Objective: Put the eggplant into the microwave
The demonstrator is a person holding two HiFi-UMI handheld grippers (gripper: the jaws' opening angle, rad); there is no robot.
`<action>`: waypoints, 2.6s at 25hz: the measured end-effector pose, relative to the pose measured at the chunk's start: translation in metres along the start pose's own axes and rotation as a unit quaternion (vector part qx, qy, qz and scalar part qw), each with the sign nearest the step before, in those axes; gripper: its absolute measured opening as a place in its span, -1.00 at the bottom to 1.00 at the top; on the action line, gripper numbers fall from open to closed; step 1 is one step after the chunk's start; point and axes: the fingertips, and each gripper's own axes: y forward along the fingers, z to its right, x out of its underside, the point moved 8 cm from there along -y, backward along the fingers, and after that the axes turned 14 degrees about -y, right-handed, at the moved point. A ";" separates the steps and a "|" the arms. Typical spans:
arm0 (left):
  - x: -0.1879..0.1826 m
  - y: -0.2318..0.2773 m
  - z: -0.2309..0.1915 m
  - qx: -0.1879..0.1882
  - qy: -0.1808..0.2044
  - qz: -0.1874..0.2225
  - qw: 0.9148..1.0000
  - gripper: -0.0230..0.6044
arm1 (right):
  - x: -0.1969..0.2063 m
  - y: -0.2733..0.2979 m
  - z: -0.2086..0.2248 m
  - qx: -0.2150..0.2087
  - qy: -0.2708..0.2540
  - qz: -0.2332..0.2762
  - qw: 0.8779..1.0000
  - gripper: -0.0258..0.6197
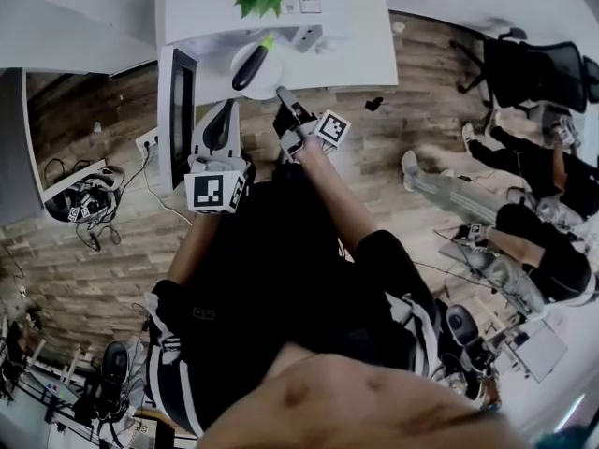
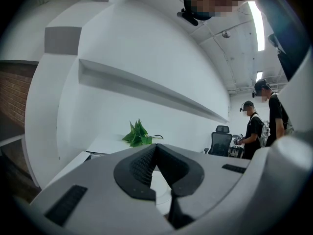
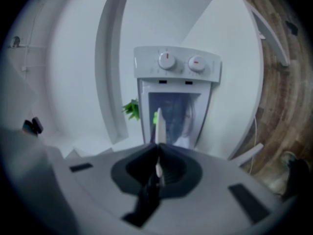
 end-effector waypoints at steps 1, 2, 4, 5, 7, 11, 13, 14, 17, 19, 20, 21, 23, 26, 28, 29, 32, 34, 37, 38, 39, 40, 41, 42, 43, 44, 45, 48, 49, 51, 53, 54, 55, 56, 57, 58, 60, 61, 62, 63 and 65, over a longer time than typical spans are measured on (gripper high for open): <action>0.001 0.001 -0.001 -0.001 0.000 0.000 1.000 -0.82 | -0.001 0.003 0.003 0.000 -0.002 0.000 1.000 -0.81; 0.001 0.002 -0.002 -0.001 0.000 0.000 1.000 -0.82 | -0.001 0.006 0.006 -0.001 -0.005 0.000 1.000 -0.81; 0.001 0.003 -0.003 -0.002 0.001 0.003 1.000 -0.82 | -0.002 0.013 0.011 -0.003 -0.007 0.002 1.000 -0.81; 0.000 0.004 -0.003 -0.001 0.001 0.006 1.000 -0.82 | -0.003 0.016 0.013 -0.003 -0.006 0.004 1.000 -0.81; -0.002 0.005 -0.002 0.000 -0.001 0.012 1.000 -0.82 | -0.003 0.021 0.016 -0.003 -0.004 0.007 1.000 -0.81; -0.002 0.004 -0.002 0.001 -0.002 0.016 1.000 -0.82 | -0.003 0.029 0.023 -0.001 -0.004 0.013 1.000 -0.81; -0.002 0.003 -0.003 -0.001 -0.006 0.018 1.000 -0.82 | -0.002 0.032 0.029 0.000 -0.004 0.016 1.000 -0.81; -0.002 0.003 -0.004 -0.003 -0.008 0.017 1.000 -0.82 | -0.002 0.034 0.032 0.000 -0.005 0.016 1.000 -0.81; 0.001 0.003 -0.008 -0.006 -0.013 0.016 1.000 -0.82 | -0.005 0.042 0.043 0.003 -0.014 0.020 1.000 -0.81; 0.002 0.003 -0.010 -0.009 -0.015 0.015 1.000 -0.82 | -0.005 0.048 0.050 0.006 -0.014 0.023 1.000 -0.81; 0.003 0.002 -0.011 -0.010 -0.017 0.016 1.000 -0.82 | -0.005 0.050 0.054 0.008 -0.015 0.024 1.000 -0.81; 0.003 0.002 -0.012 -0.011 -0.018 0.016 1.000 -0.82 | -0.006 0.051 0.058 0.010 -0.017 0.025 0.999 -0.81; 0.006 0.001 -0.013 -0.012 -0.021 0.012 1.000 -0.82 | -0.005 0.055 0.067 0.015 -0.018 0.026 0.999 -0.81; 0.008 0.001 -0.015 -0.013 -0.025 0.009 1.000 -0.82 | -0.004 0.063 0.076 0.020 -0.011 0.032 0.999 -0.81; 0.010 0.000 -0.017 -0.014 -0.027 0.009 0.999 -0.82 | -0.004 0.068 0.082 0.024 -0.011 0.037 0.999 -0.81; 0.010 0.000 -0.017 -0.015 -0.028 0.009 0.999 -0.82 | -0.004 0.071 0.085 0.024 -0.011 0.040 0.999 -0.81; 0.012 -0.002 -0.019 -0.017 -0.028 0.005 0.999 -0.82 | -0.004 0.076 0.093 0.028 -0.002 0.049 0.998 -0.81; 0.013 -0.003 -0.021 -0.020 -0.029 0.004 0.999 -0.82 | -0.003 0.079 0.096 0.033 0.005 0.051 0.998 -0.81; 0.012 -0.004 -0.023 -0.023 -0.031 0.005 0.999 -0.82 | -0.004 0.083 0.100 0.041 0.007 0.051 0.998 -0.81; 0.012 -0.004 -0.024 -0.023 -0.032 0.006 0.999 -0.82 | -0.004 0.085 0.100 0.042 0.009 0.052 0.998 -0.81; 0.012 -0.004 -0.024 -0.024 -0.032 0.006 0.999 -0.82 | -0.004 0.087 0.100 0.041 0.012 0.053 0.998 -0.81; 0.012 -0.004 -0.025 -0.024 -0.033 0.006 0.999 -0.82 | -0.004 0.089 0.100 0.039 0.015 0.054 0.998 -0.81; 0.012 -0.003 -0.026 -0.024 -0.034 0.005 0.999 -0.82 | -0.003 0.090 0.101 0.039 0.016 0.055 0.998 -0.81; 0.013 -0.003 -0.026 -0.025 -0.035 0.004 0.999 -0.82 | -0.003 0.091 0.103 0.043 0.016 0.054 0.997 -0.81; 0.013 -0.002 -0.027 -0.025 -0.036 0.003 0.999 -0.82 | -0.003 0.092 0.104 0.049 0.017 0.052 0.997 -0.81; 0.014 -0.002 -0.028 -0.025 -0.036 0.002 0.999 -0.82 | -0.002 0.093 0.105 0.053 0.018 0.051 0.997 -0.81; 0.015 -0.001 -0.028 -0.025 -0.037 0.001 0.999 -0.82 | -0.002 0.095 0.107 0.055 0.021 0.050 0.997 -0.81; 0.015 0.001 -0.032 -0.027 -0.038 -0.001 0.999 -0.82 | -0.002 0.102 0.108 0.052 0.028 0.053 0.997 -0.81; 0.014 0.001 -0.032 -0.027 -0.039 -0.001 0.999 -0.82 | -0.002 0.104 0.108 0.053 0.030 0.054 0.997 -0.81; 0.013 0.001 -0.033 -0.029 -0.040 0.001 0.999 -0.82 | -0.003 0.107 0.108 0.059 0.032 0.052 0.996 -0.81; 0.012 0.001 -0.035 -0.031 -0.042 0.001 0.999 -0.82 | -0.003 0.110 0.107 0.061 0.035 0.052 0.996 -0.81; 0.013 0.001 -0.036 -0.032 -0.044 0.000 0.999 -0.82 | -0.003 0.112 0.107 0.061 0.036 0.052 0.996 -0.81; 0.013 0.001 -0.037 -0.033 -0.046 -0.001 0.998 -0.82 | -0.004 0.114 0.107 0.061 0.037 0.053 0.996 -0.81; 0.014 0.001 -0.038 -0.033 -0.047 -0.002 0.998 -0.82 | -0.004 0.115 0.108 0.063 0.038 0.054 0.996 -0.81; 0.014 0.001 -0.039 -0.034 -0.047 -0.003 0.998 -0.82 | -0.005 0.116 0.108 0.066 0.038 0.054 0.996 -0.81; 0.013 0.001 -0.039 -0.034 -0.047 -0.003 0.998 -0.82 | -0.005 0.117 0.109 0.069 0.038 0.055 0.995 -0.81; 0.013 0.001 -0.041 -0.035 -0.048 -0.003 0.998 -0.82 | -0.007 0.121 0.109 0.073 0.041 0.057 0.995 -0.81; 0.012 0.002 -0.042 -0.036 -0.048 -0.003 0.998 -0.82 | -0.008 0.123 0.108 0.075 0.042 0.058 0.995 -0.81; 0.012 0.002 -0.042 -0.036 -0.049 -0.003 0.998 -0.82 | -0.008 0.125 0.107 0.075 0.042 0.058 0.995 -0.81; 0.012 0.002 -0.043 -0.037 -0.050 -0.003 0.998 -0.82 | -0.009 0.127 0.107 0.076 0.042 0.059 0.995 -0.81; 0.012 0.001 -0.045 -0.039 -0.051 -0.002 0.998 -0.82 | -0.010 0.130 0.106 0.077 0.041 0.059 0.994 -0.81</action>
